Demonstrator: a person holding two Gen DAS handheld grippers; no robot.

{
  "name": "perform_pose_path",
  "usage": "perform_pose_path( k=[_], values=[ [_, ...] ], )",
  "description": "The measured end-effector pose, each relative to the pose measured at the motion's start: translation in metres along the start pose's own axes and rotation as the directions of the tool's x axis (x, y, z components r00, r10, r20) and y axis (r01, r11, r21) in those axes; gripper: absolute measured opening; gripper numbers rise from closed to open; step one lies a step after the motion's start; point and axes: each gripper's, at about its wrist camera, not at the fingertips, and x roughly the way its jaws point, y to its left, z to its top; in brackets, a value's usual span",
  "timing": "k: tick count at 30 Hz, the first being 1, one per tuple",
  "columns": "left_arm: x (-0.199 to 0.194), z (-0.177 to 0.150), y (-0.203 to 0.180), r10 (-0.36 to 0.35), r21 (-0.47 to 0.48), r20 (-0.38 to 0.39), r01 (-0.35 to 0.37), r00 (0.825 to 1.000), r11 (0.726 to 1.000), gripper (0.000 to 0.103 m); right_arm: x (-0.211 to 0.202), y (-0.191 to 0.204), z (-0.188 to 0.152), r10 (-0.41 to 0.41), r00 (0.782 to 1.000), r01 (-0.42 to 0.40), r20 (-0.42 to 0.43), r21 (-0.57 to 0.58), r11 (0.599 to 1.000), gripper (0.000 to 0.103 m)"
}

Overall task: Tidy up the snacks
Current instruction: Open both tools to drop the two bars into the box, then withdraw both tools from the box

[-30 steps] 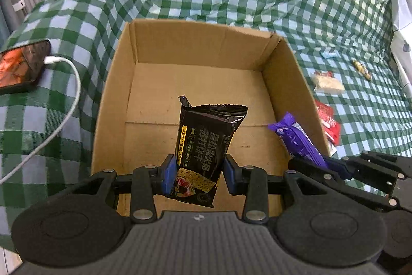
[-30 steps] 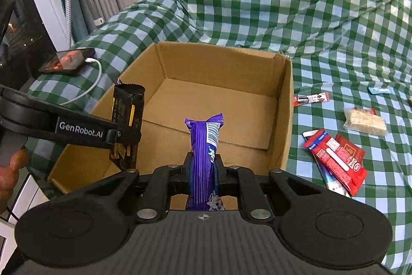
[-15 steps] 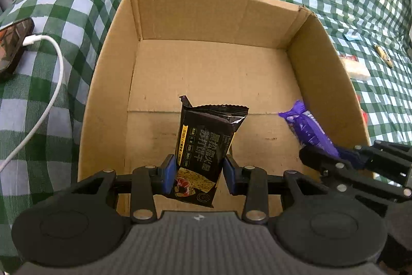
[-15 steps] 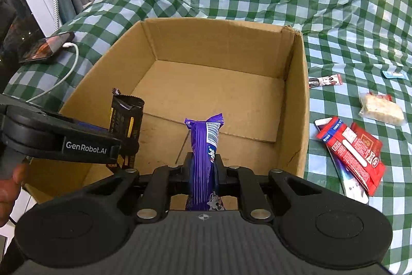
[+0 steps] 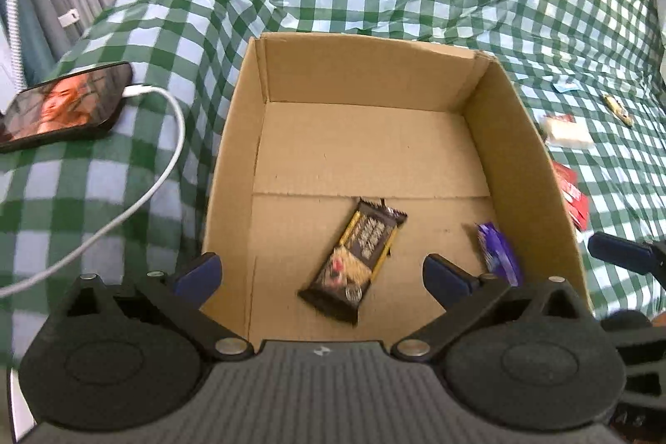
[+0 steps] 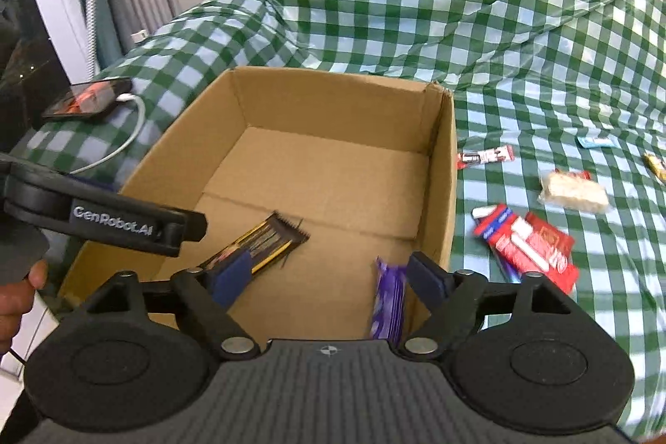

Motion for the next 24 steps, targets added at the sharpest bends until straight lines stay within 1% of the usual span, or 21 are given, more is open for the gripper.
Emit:
perform_pose_path(
  k=[4, 6, 8, 11, 16, 20, 24],
  values=[
    [-0.03, -0.026, -0.008, 0.022, 0.025, 0.035, -0.023, 0.999, 0.999, 0.103, -0.03, 0.012, -0.017, 0.007, 1.0, -0.007, 0.009, 0.002, 1.0, 0.091],
    [-0.046, -0.038, -0.013, 0.044, 0.032, 0.06, -0.046, 0.997, 0.998, 0.103, -0.045, 0.019, -0.026, 0.003, 1.0, -0.002, 0.026, -0.016, 1.0, 0.092],
    [-0.061, -0.048, -0.015, 0.047, 0.028, 0.084, -0.049, 0.995, 0.998, 0.103, -0.057, 0.025, -0.034, -0.012, 0.999, 0.013, 0.038, -0.029, 1.0, 0.093],
    [-0.078, -0.058, -0.016, 0.039, 0.023, 0.1, -0.042, 0.994, 0.999, 0.103, -0.076, 0.029, -0.045, -0.019, 0.998, 0.02, 0.06, -0.02, 1.0, 0.093],
    [-0.107, -0.074, -0.021, 0.047, 0.019, 0.158, -0.051, 0.986, 0.999, 0.103, -0.104, 0.035, -0.059, -0.026, 0.993, 0.028, 0.116, -0.015, 0.999, 0.094],
    [-0.122, -0.086, -0.027, 0.056, 0.02, 0.191, -0.061, 0.98, 0.998, 0.103, -0.121, 0.035, -0.07, -0.029, 0.989, 0.031, 0.145, -0.013, 0.999, 0.094],
    [-0.133, -0.094, -0.03, 0.051, 0.012, 0.208, -0.054, 0.977, 0.998, 0.103, -0.134, 0.036, -0.078, -0.033, 0.985, 0.035, 0.168, -0.009, 0.999, 0.094]
  ],
)
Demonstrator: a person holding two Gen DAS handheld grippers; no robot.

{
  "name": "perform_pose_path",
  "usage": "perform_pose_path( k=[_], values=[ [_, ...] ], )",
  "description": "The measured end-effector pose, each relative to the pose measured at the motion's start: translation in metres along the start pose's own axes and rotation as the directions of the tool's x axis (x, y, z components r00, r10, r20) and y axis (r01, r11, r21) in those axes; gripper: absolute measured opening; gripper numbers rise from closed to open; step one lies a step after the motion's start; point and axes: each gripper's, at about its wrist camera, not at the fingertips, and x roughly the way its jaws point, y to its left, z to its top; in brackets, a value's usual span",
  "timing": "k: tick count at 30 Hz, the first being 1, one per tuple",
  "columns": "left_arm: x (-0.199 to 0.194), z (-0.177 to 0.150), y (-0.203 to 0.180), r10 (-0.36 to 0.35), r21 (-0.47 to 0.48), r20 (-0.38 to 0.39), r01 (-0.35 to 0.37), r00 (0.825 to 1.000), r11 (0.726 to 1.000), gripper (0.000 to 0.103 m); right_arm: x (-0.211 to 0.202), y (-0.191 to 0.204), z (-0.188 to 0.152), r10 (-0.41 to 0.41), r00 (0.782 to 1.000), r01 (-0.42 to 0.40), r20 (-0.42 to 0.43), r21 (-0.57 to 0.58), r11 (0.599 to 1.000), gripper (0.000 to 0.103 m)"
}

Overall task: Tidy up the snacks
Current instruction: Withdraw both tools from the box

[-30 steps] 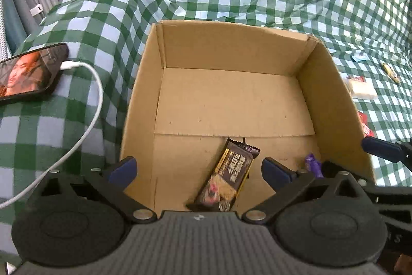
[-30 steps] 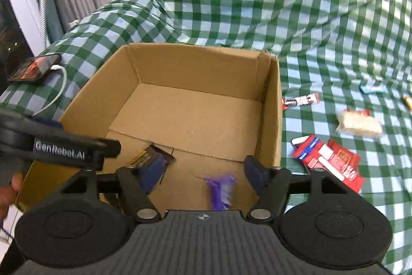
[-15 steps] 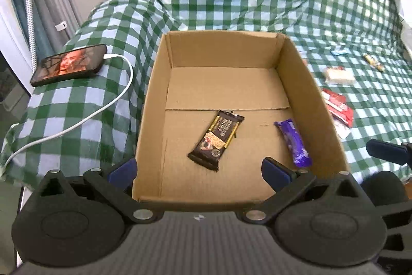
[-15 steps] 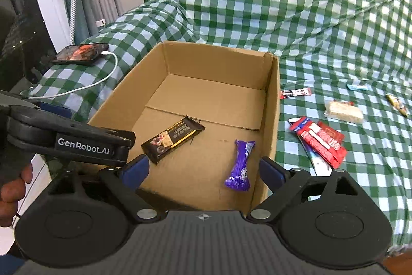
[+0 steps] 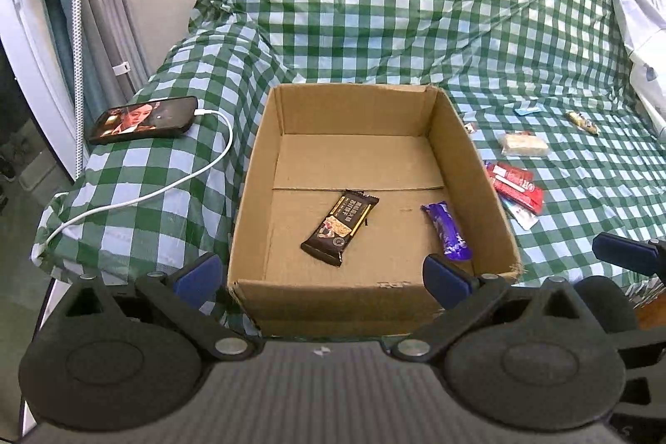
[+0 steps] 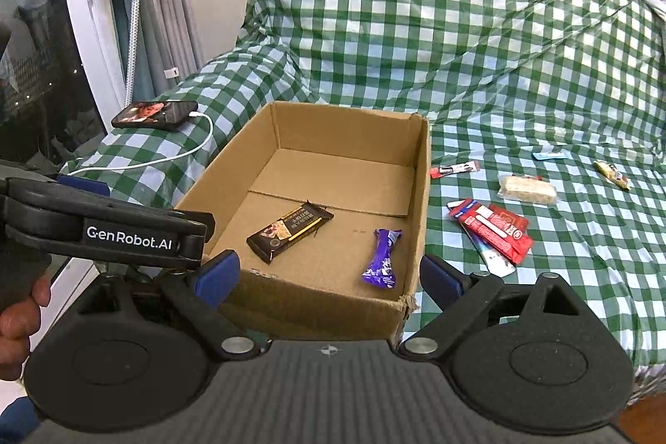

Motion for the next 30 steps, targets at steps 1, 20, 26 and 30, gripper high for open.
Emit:
perform_pose_path(
  k=[1, 20, 26, 30],
  values=[
    [-0.003, -0.001, -0.001, -0.002, -0.001, 0.005, 0.002, 1.0, 1.0, 0.103, -0.004, 0.0, -0.002, -0.001, 1.0, 0.001, 0.006, 0.0, 1.0, 0.094],
    [-0.032, -0.011, -0.001, -0.012, -0.025, 0.036, 0.013, 0.999, 1.0, 0.103, -0.039, 0.005, -0.012, -0.014, 0.997, 0.015, 0.074, -0.013, 1.0, 0.094],
    [-0.032, -0.012, -0.001, -0.009, -0.025, 0.03, 0.01, 1.0, 1.0, 0.103, -0.039, 0.007, -0.013, -0.016, 0.997, 0.017, 0.074, -0.014, 1.0, 0.094],
    [-0.028, -0.012, 0.0, -0.003, -0.019, 0.015, 0.004, 1.0, 1.0, 0.103, -0.038, 0.007, -0.013, -0.013, 0.998, 0.014, 0.061, -0.015, 1.0, 0.094]
  ],
)
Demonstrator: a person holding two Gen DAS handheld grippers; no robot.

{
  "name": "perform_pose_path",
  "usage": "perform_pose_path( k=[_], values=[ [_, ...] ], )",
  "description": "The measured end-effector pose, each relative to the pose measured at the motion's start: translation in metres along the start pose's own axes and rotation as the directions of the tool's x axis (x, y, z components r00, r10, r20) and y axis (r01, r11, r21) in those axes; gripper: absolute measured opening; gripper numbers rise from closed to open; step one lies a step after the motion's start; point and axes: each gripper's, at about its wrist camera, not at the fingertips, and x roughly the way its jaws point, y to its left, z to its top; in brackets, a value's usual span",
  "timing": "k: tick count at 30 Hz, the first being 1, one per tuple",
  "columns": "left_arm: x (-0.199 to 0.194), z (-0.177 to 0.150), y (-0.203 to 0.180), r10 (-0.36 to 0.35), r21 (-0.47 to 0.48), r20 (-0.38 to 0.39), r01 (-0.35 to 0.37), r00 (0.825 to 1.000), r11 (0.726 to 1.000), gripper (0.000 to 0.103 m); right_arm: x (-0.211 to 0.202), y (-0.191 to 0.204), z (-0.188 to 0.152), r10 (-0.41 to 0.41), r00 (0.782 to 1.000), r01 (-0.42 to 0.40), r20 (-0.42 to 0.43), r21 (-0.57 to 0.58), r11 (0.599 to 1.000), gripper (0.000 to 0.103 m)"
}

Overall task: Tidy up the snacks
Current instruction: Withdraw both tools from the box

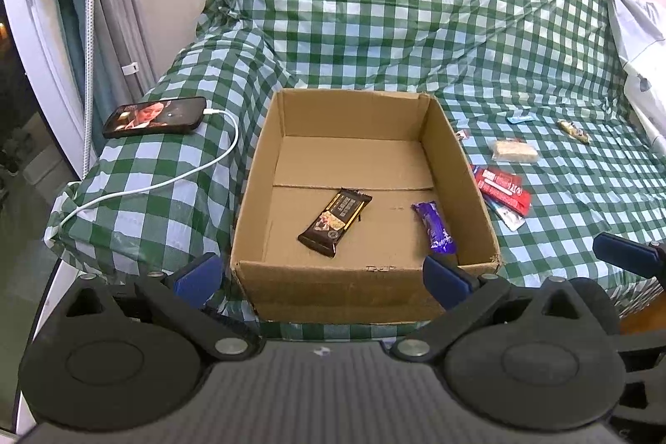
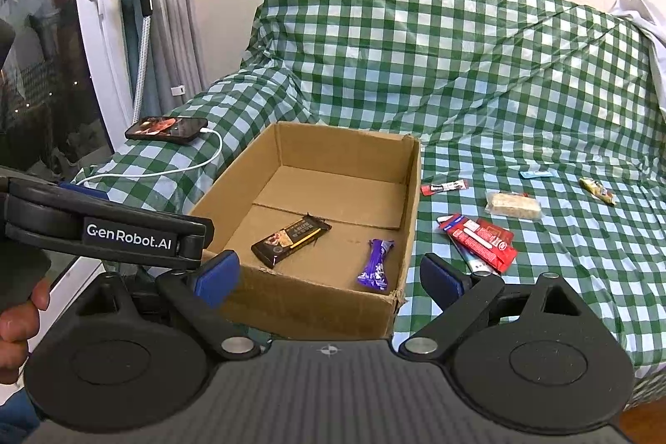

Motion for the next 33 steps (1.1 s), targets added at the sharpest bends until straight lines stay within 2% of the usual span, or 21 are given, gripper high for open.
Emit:
perform_pose_path(
  k=[11, 22, 28, 33],
  values=[
    [0.024, -0.001, -0.004, 0.007, 0.011, -0.068, -0.006, 0.998, 1.0, 0.103, 0.019, -0.011, -0.004, 0.021, 0.997, -0.019, -0.068, 0.027, 0.999, 0.094],
    [0.057, -0.001, -0.015, 0.028, 0.034, -0.172, -0.023, 0.985, 0.999, 0.103, 0.046, -0.028, -0.011, 0.049, 0.987, -0.037, -0.156, 0.077, 0.996, 0.095],
    [0.073, -0.003, -0.021, 0.048, 0.062, -0.222, -0.035, 0.974, 0.997, 0.103, 0.063, -0.039, -0.017, 0.077, 0.974, -0.052, -0.214, 0.121, 0.991, 0.098],
    [0.084, -0.006, -0.025, 0.051, 0.075, -0.262, -0.033, 0.964, 0.997, 0.103, 0.08, -0.047, -0.025, 0.11, 0.951, -0.06, -0.29, 0.174, 0.983, 0.098]
  ],
)
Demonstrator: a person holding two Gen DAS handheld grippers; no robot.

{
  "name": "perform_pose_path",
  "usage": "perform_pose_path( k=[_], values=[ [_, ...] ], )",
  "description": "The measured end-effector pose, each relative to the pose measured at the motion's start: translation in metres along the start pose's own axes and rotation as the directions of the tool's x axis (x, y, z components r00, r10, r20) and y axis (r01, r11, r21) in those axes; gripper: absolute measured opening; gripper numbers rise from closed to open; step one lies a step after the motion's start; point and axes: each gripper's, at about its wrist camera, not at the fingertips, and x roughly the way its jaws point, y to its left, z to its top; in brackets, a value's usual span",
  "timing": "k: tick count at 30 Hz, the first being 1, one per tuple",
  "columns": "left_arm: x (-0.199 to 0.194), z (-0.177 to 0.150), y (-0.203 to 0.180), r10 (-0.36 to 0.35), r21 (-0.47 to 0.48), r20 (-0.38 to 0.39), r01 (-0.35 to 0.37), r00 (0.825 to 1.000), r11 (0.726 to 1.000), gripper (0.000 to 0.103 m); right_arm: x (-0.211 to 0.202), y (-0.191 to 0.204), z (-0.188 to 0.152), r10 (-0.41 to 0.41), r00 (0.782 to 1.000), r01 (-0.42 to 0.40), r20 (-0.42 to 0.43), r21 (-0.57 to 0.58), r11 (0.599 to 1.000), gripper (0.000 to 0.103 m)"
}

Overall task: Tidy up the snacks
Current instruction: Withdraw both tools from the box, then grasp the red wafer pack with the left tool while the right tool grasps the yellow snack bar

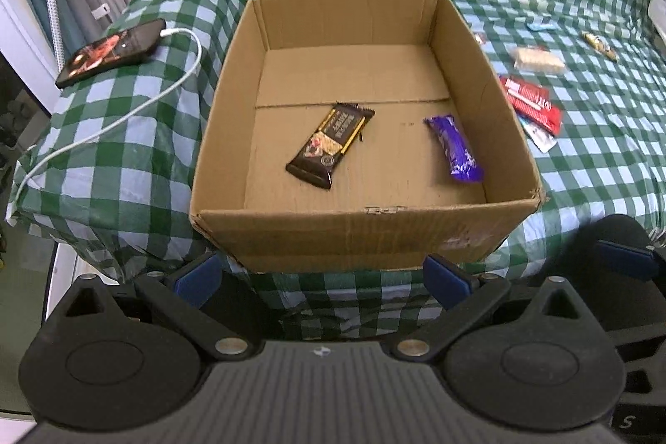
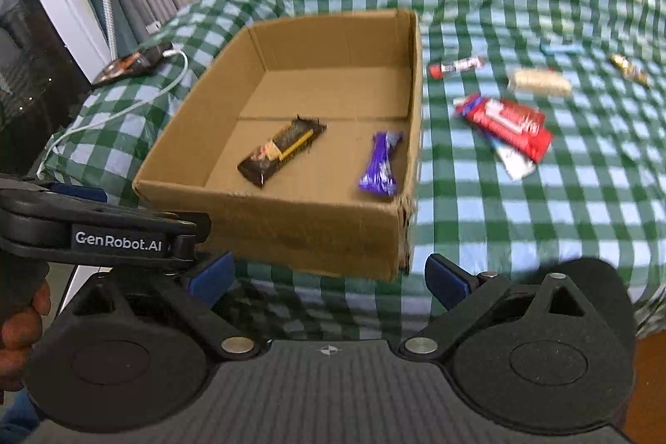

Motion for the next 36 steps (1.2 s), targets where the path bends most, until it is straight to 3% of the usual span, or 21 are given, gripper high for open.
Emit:
perform_pose_path(
  k=[17, 29, 36],
  values=[
    [0.017, 0.013, -0.013, -0.005, -0.005, -0.086, 0.005, 0.996, 1.0, 0.103, 0.013, -0.02, 0.003, 0.019, 0.999, -0.015, -0.048, 0.071, 0.997, 0.098],
    [0.016, 0.037, -0.049, 0.017, 0.079, -0.064, -0.012, 0.998, 0.997, 0.103, 0.002, -0.069, 0.01, -0.025, 0.999, 0.018, 0.032, 0.193, 0.981, 0.099],
    [0.007, 0.072, -0.083, -0.092, 0.066, 0.003, 0.091, 0.996, 0.994, 0.103, -0.016, -0.122, 0.02, -0.119, 0.987, 0.086, 0.104, 0.275, 0.958, 0.099]
  ],
)
